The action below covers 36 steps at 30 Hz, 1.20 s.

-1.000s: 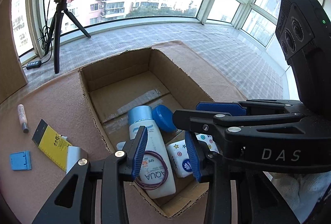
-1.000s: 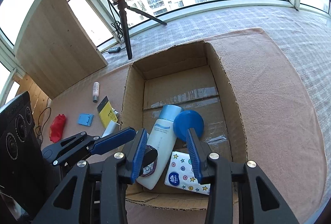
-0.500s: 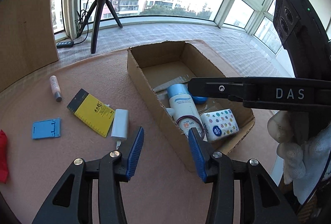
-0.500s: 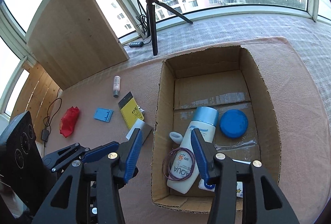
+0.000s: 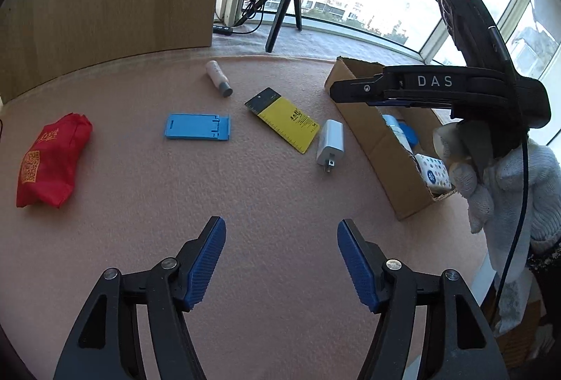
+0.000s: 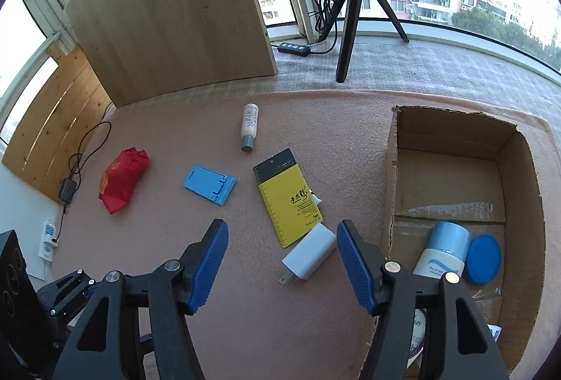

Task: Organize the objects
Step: 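Move the right gripper to the yellow ruler-printed card and close on it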

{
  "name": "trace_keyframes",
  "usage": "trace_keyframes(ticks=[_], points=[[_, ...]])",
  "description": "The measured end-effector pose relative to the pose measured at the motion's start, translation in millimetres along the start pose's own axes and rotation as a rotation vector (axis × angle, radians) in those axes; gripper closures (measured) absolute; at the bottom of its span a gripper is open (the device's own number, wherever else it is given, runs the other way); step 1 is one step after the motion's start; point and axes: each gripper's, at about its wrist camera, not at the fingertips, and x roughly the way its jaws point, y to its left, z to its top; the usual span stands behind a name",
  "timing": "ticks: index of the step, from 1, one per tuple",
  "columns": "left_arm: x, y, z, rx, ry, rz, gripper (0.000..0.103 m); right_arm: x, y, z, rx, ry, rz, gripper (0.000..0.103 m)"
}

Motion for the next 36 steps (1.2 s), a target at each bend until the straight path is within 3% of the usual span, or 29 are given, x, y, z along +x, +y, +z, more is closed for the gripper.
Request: trace_keyframes(ticks=[7, 13, 17, 25, 36], points=[[-18.0, 35.9, -15.4, -0.052, -0.004, 0.018, 0.033, 46.1, 7.6, 22.5, -0.025, 0.068, -0.046, 0.042], [-24.5, 54.9, -23.5, -0.087, -0.003, 0.02, 0.033, 75.6, 22.7, 31.0, -0.131, 0.146, -0.094, 0.032], [-27.0, 60.2, -26.1, -0.094, -0.004, 0.017, 0.033, 93.2, 30.0, 35.1, -0.2, 0.188, -0.164, 0.031], [-32.9, 76.9, -28.0, -0.134, -0.022, 0.014, 0.033, 110.3, 34.5, 35.7, -0.253, 0.232, -0.227, 0.031], [-34.9, 86.9, -33.0, -0.17, -0.028, 0.003, 0.033, 114.5, 31.0, 32.1, -0.251, 0.255, -0.235, 0.031]])
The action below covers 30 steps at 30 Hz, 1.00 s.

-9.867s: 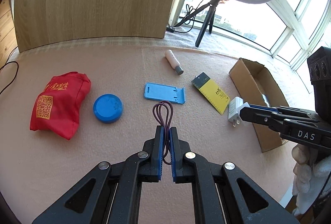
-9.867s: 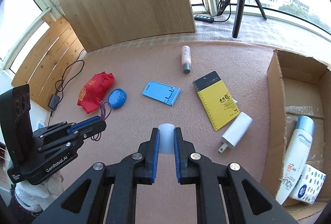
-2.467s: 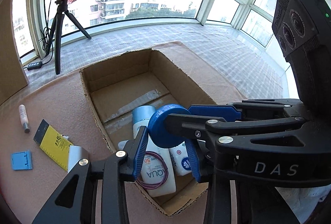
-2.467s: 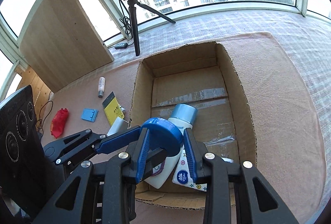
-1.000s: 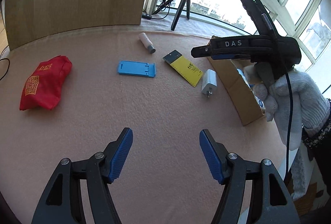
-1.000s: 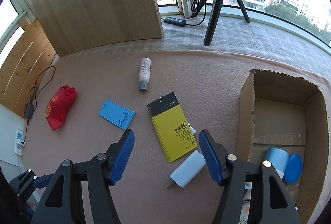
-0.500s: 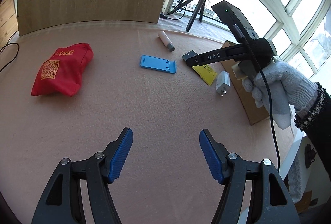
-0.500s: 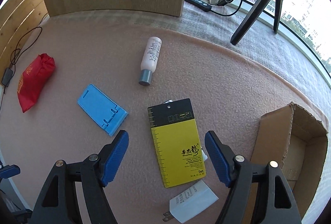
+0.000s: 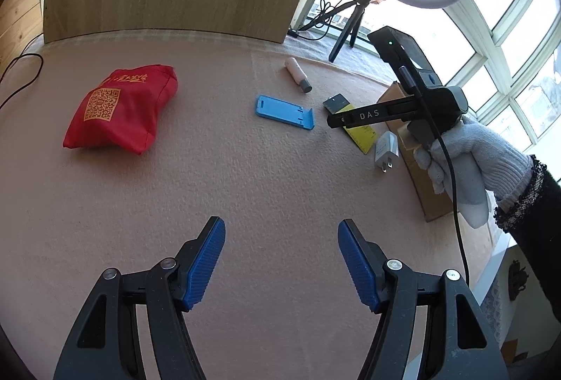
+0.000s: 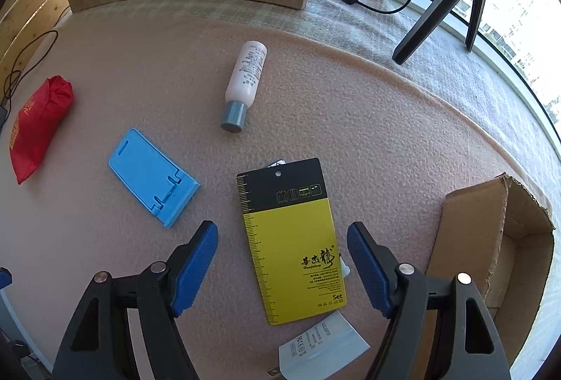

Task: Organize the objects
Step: 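Move the right gripper to the yellow ruler-printed card and close on it, then lift the yellow card into the box and open the right gripper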

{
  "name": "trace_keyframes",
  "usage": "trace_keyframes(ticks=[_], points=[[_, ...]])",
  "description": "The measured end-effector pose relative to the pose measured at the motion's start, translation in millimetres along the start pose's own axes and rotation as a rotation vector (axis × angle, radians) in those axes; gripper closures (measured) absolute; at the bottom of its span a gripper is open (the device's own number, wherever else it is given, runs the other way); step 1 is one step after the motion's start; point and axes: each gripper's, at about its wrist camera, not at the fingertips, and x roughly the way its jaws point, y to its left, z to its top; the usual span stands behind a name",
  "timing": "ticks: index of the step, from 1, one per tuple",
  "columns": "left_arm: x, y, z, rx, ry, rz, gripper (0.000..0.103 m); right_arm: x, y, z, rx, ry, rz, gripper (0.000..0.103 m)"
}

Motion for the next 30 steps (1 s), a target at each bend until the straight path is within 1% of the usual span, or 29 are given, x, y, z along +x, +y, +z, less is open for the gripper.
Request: trace_keyframes(ticks=[6, 8, 10, 15, 20, 30], points=[[0.5, 0.6, -1.0, -0.003, 0.005, 0.0, 0.033, 6.2, -7.6, -2.7, 0.02, 0.031, 0.018, 0.031], [2.7, -0.1, -1.3, -0.002, 0.011, -0.001, 0.033, 6.4, -11.5, -3.8, 0.041, 0.031, 0.037, 0.031], [4.1, -1.2, -1.7, 0.001, 0.016, -0.003, 0.033, 5.4, -12.5, -4.6, 0.045, 0.029, 0.04, 0.032], [7.6, -4.7, -0.8, 0.002, 0.019, -0.007, 0.033, 1.6, -13.3, -5.1, 0.049, 0.027, 0.043, 0.039], [11.6, -5.4, -0.1, 0.002, 0.026, -0.01, 0.033, -2.1, -16.6, -4.8, 0.069, 0.029, 0.061, 0.05], [12.4, -13.3, 3.8, 0.022, 0.027, -0.014, 0.033, -11.8, -23.6, -6.8, 0.122, 0.017, 0.122, 0.052]])
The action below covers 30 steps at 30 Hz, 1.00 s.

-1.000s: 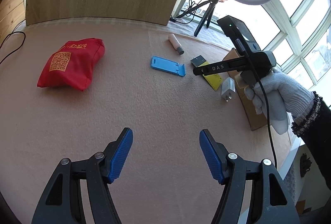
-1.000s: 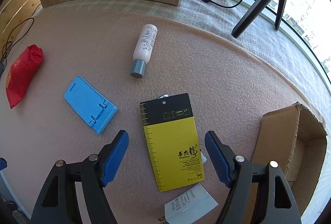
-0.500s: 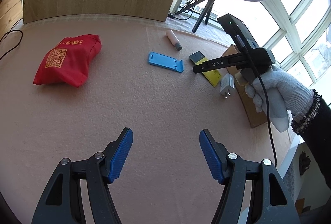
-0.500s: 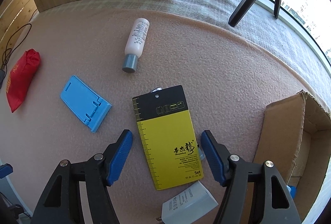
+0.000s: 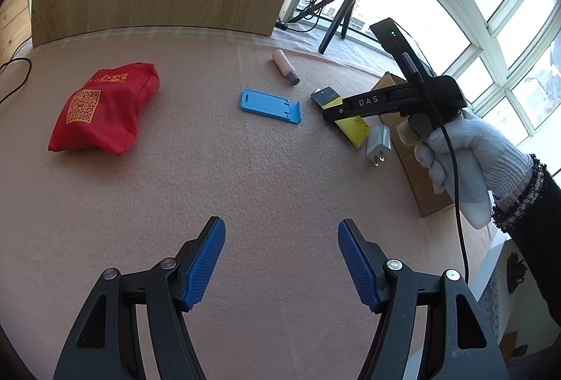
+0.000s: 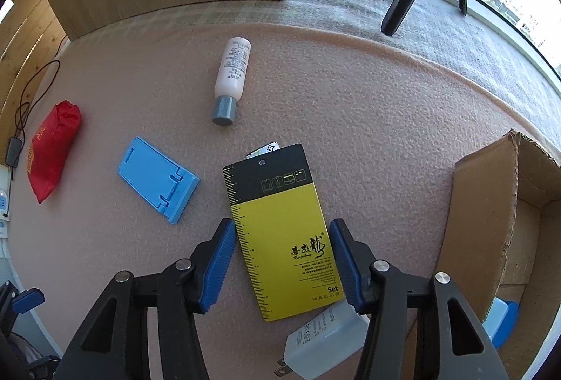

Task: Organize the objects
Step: 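Lift the yellow card into the box and open the right gripper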

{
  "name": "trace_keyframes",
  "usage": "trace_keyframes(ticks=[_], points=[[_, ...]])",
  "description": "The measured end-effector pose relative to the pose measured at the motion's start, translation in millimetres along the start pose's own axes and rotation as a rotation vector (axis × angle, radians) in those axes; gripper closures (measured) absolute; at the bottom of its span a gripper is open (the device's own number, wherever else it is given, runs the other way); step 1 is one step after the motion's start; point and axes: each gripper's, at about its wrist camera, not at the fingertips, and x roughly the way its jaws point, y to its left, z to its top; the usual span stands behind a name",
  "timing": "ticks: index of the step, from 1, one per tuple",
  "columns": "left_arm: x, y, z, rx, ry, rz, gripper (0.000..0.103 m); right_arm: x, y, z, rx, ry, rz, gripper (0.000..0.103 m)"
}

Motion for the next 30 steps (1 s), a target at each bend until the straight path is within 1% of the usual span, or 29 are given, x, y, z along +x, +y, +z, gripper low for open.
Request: trace_keyframes(ticks=[5, 7, 8, 9, 10, 13, 14, 16, 20, 21, 25, 28, 30], points=[[0.0, -3.2, 2.5, 0.007, -0.002, 0.003, 0.033, -14.5, -6.5, -2.1, 0.043, -0.033, 0.039, 0.052], [-0.1, -5.7, 3.4, 0.011, -0.002, 0.003, 0.033, -19.3, -9.0, -4.5, 0.059, -0.044, 0.059, 0.054], [-0.1, -7.2, 3.8, 0.014, -0.003, 0.003, 0.033, -20.6, -20.6, -12.7, 0.068, -0.051, 0.068, 0.054], [0.0, -8.8, 4.1, 0.017, -0.003, 0.002, 0.033, -23.4, -22.1, -14.6, 0.076, -0.06, 0.076, 0.054], [0.3, -11.0, 4.2, 0.021, -0.003, 0.001, 0.033, -18.9, -8.1, -10.1, 0.082, -0.069, 0.083, 0.054], [2.2, -17.1, 4.8, 0.033, 0.001, -0.002, 0.033, -25.2, -15.1, -7.8, 0.11, -0.098, 0.119, 0.054], [2.9, -18.6, 5.0, 0.036, 0.002, -0.004, 0.033, -32.4, -19.9, -12.4, 0.122, -0.113, 0.131, 0.054], [4.0, -21.9, 5.5, 0.044, 0.004, -0.005, 0.033, -43.3, -9.8, -13.1, 0.138, -0.147, 0.15, 0.054], [6.0, -28.1, 6.3, 0.055, 0.006, -0.01, 0.033, -59.6, -15.4, -7.7, 0.158, -0.191, 0.174, 0.054], [6.5, -29.8, 6.5, 0.058, 0.007, -0.01, 0.033, -62.9, -19.3, -7.0, 0.163, -0.199, 0.178, 0.054], [8.5, -37.2, 7.3, 0.067, 0.008, -0.014, 0.033, -83.5, -38.1, -22.4, 0.198, -0.228, 0.186, 0.054], [10.9, -41.2, 7.4, 0.073, 0.012, -0.017, 0.033, -95.3, -57.9, -37.1, 0.232, -0.245, 0.169, 0.054], [13.0, -44.5, 7.9, 0.078, 0.015, -0.019, 0.033, -103.1, -72.5, -48.3, 0.255, -0.256, 0.141, 0.054]])
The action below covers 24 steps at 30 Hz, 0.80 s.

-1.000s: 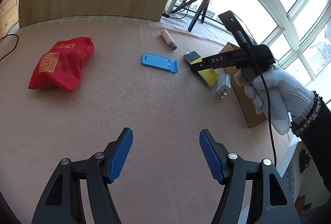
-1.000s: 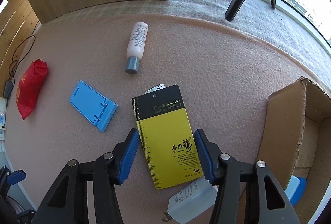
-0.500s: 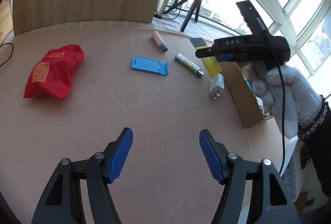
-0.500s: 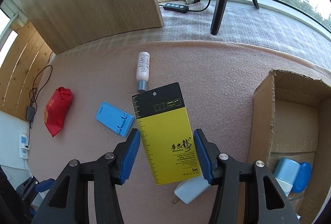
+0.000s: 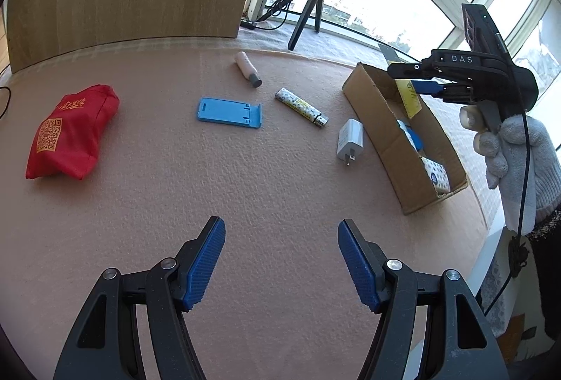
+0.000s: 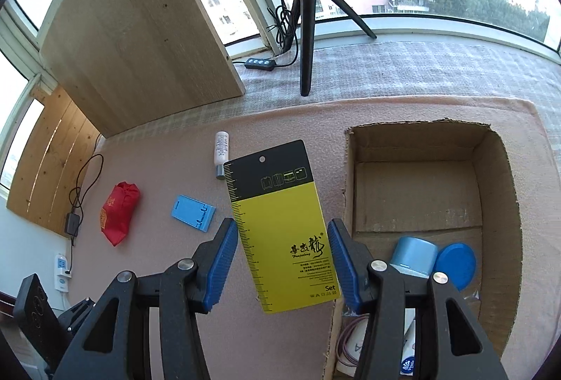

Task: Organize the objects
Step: 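Lift the yellow card into the box and open the right gripper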

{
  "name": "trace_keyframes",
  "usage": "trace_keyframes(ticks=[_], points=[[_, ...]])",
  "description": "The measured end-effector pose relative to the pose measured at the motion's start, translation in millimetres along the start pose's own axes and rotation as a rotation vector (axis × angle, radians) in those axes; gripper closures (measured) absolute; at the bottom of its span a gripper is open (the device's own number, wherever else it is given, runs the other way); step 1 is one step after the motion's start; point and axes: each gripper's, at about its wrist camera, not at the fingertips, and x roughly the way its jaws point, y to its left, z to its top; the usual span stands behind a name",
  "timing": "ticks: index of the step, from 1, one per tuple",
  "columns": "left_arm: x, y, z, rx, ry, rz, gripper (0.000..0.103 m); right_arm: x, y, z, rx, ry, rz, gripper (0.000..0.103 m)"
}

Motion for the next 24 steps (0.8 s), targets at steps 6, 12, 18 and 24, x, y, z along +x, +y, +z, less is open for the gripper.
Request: trace_keyframes(ticks=[6, 12, 18, 24], points=[[6.7, -12.3, 1.9, 0.027, 0.01, -0.011, 0.033, -24.2, -47.2, -22.6, 0.054, -0.021, -0.084, 0.054], [13.6, -27.0, 5.1, 0.056, 0.019, -0.022, 0.033, -33.7, -82.3, -43.8, 0.107, -0.027, -0.145, 0.054], [18.4, -39.9, 5.9, 0.079, 0.026, -0.031, 0.033, -37.7, -98.4, -54.2, 0.146, -0.031, -0.147, 0.053], [18.2, -45.3, 5.3, 0.086, 0.024, -0.03, 0.033, -38.3, -99.9, -57.2, 0.149, -0.018, -0.159, 0.049]])
